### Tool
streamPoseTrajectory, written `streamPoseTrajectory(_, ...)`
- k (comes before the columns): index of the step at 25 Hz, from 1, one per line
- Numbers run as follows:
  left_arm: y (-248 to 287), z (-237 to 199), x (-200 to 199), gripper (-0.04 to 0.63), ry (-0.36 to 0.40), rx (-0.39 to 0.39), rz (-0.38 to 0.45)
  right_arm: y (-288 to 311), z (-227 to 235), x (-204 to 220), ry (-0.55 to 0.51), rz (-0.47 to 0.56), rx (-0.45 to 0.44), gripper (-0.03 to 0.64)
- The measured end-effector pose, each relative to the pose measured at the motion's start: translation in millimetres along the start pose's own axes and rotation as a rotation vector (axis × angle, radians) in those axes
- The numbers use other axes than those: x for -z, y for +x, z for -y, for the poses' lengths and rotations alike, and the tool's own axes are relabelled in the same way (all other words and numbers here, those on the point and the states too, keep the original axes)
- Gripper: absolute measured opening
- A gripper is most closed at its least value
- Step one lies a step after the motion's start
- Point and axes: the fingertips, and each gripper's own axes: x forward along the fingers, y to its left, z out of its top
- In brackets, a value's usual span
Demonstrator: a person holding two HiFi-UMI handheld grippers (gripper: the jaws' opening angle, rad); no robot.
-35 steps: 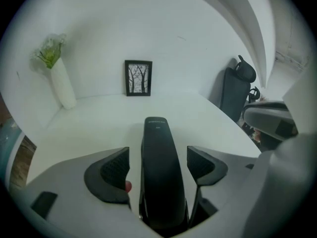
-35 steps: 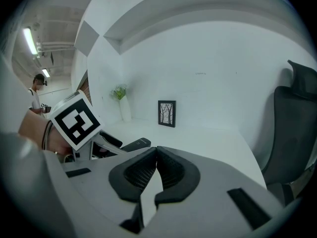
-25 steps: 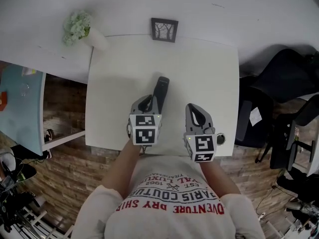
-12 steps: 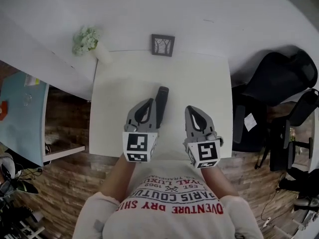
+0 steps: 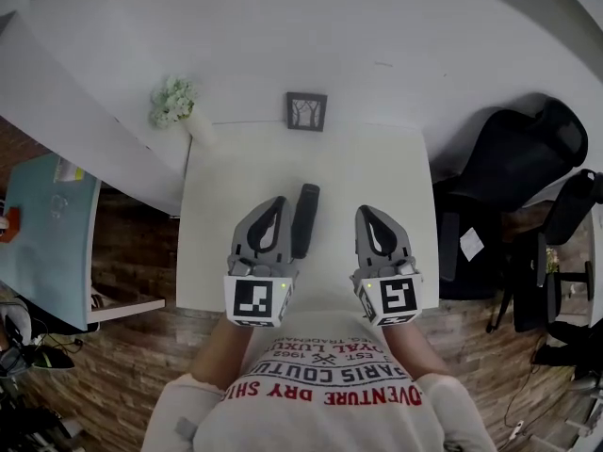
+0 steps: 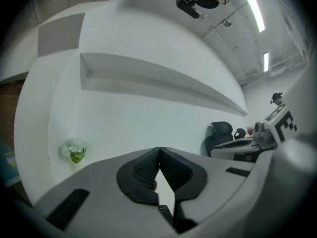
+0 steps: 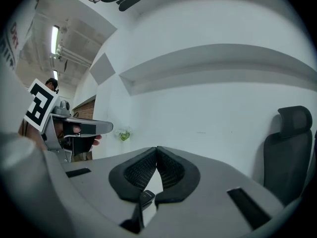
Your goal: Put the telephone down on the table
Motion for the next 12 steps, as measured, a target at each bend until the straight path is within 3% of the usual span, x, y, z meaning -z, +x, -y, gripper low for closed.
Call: streamPoseTrajectory(12, 1.9, 4.2, -2.5, 0.025, 0.002, 0.042, -0.013, 4.7, -10.7, -2.0, -0.018, 0.000, -0.020, 0.025)
